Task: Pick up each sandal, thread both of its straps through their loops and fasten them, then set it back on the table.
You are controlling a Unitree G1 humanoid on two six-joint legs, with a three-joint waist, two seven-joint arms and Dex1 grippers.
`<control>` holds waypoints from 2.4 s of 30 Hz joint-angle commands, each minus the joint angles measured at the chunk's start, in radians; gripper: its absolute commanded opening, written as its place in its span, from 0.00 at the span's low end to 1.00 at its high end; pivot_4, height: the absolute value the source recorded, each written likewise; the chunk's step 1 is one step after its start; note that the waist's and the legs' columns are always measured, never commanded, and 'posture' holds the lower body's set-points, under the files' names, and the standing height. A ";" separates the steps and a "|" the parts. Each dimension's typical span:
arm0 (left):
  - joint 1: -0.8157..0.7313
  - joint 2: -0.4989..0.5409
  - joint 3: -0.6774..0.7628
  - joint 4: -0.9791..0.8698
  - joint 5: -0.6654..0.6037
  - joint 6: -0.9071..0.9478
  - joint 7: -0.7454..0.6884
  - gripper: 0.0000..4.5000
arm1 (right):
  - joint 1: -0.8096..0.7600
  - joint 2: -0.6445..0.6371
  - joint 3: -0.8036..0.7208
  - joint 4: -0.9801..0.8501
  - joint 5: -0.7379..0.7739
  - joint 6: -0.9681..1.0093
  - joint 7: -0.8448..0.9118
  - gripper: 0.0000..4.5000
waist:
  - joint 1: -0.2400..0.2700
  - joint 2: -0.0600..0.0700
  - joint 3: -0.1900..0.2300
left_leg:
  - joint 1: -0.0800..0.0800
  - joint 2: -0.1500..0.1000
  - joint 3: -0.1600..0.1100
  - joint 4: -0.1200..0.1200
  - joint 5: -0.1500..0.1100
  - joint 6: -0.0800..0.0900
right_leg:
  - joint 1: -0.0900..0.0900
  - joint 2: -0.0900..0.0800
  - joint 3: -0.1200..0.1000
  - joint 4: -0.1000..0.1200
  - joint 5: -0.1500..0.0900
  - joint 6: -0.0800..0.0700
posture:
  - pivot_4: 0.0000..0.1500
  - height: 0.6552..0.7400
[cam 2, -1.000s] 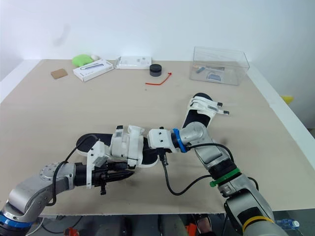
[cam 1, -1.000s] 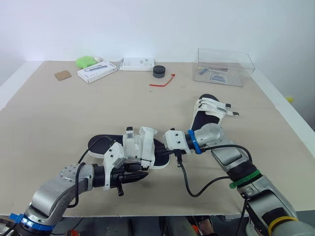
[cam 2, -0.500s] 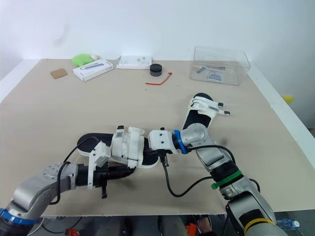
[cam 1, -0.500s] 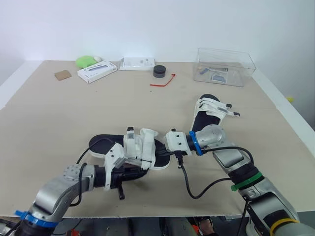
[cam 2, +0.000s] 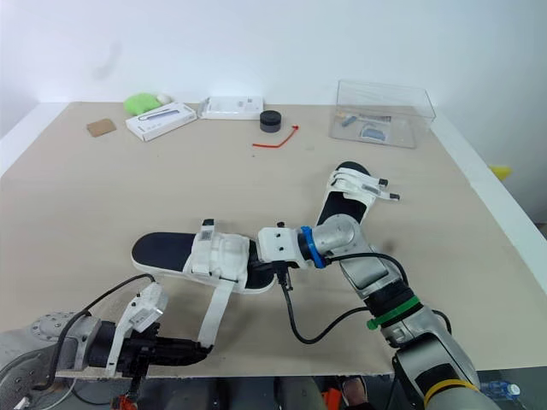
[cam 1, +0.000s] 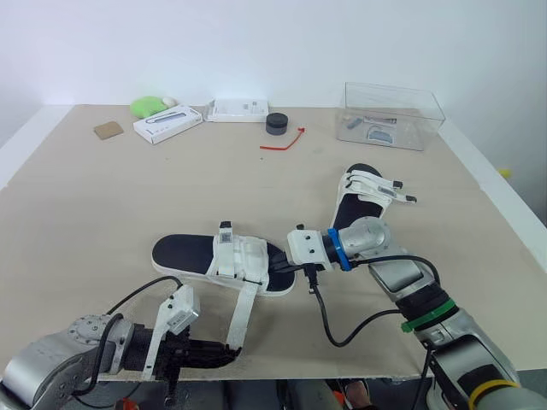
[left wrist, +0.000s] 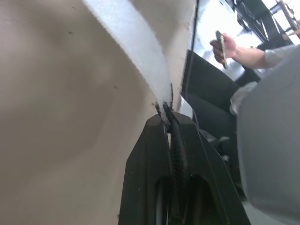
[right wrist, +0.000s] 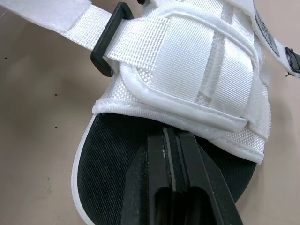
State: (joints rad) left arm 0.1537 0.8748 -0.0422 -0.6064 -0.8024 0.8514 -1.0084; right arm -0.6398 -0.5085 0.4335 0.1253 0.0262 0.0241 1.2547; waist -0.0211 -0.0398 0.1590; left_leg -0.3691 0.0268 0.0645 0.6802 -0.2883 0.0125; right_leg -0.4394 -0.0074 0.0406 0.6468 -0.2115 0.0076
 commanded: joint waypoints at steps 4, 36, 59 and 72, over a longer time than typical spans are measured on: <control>0.025 0.014 0.012 -0.020 0.102 -0.151 -0.022 0.15 | 0.014 -0.008 0.035 0.047 -0.046 0.015 0.012 0.00 | 0.000 0.000 0.000 | 0.001 0.000 0.000 -0.002 0.000 0.000 | 0.000 0.000 0.000 0.000 -0.001 -0.001 | 1.00 1.00; -0.394 -0.080 -0.225 0.460 0.884 -1.726 -0.059 0.99 | -0.010 -0.012 0.025 0.079 -0.050 -0.005 0.024 0.00 | 0.000 0.001 -0.001 | 0.004 0.002 0.014 -0.004 0.000 0.000 | -0.001 -0.001 0.004 -0.001 0.010 -0.002 | 1.00 1.00; -0.583 -0.039 -0.114 0.336 -0.145 -0.176 -0.020 0.00 | 0.019 -0.044 0.027 0.034 -0.052 0.010 0.019 0.00 | 0.001 0.001 -0.001 | 0.001 -0.002 0.006 -0.002 -0.001 0.002 | 0.000 0.004 0.003 -0.001 0.002 0.010 | 1.00 1.00; -0.752 -0.213 -0.101 0.655 -0.012 -0.072 -0.055 0.00 | 0.032 -0.049 0.025 0.013 -0.049 0.023 0.012 0.00 | 0.001 0.001 -0.001 | 0.000 -0.005 0.003 -0.001 0.001 0.000 | 0.000 0.003 0.002 0.000 0.006 0.004 | 1.00 1.00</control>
State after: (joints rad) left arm -0.5690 0.6691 -0.1815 0.0348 -0.8466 0.7937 -1.0682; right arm -0.6361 -0.5267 0.4328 0.1111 0.0262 0.0191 1.2579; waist -0.0205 -0.0390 0.1576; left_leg -0.3689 0.0217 0.0668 0.6789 -0.2877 0.0123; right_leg -0.4392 -0.0046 0.0430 0.6471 -0.2052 0.0116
